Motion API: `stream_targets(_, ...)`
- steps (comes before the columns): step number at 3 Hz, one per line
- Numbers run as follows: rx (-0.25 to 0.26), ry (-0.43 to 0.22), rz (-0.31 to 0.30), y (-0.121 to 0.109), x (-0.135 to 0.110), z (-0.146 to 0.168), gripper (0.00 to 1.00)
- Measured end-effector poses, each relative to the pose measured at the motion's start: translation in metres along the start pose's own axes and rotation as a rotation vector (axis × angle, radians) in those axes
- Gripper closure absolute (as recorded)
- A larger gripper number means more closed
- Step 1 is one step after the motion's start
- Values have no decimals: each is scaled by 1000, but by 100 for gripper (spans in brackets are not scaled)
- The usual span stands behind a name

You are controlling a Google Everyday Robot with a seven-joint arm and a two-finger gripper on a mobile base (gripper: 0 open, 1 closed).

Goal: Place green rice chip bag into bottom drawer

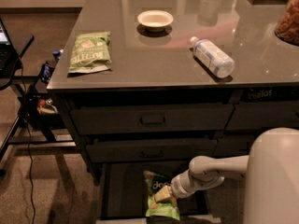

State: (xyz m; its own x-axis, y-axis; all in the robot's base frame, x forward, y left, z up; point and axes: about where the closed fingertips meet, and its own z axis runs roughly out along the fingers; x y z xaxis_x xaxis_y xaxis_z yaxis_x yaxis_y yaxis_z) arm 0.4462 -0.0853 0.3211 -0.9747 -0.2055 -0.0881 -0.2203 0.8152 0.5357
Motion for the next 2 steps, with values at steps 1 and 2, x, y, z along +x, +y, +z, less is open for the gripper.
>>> stream_targets(1, -4, -29, 51, -21, -15, 27, 100)
stream_targets(2, -10, -46, 85, -36, -29, 54, 100)
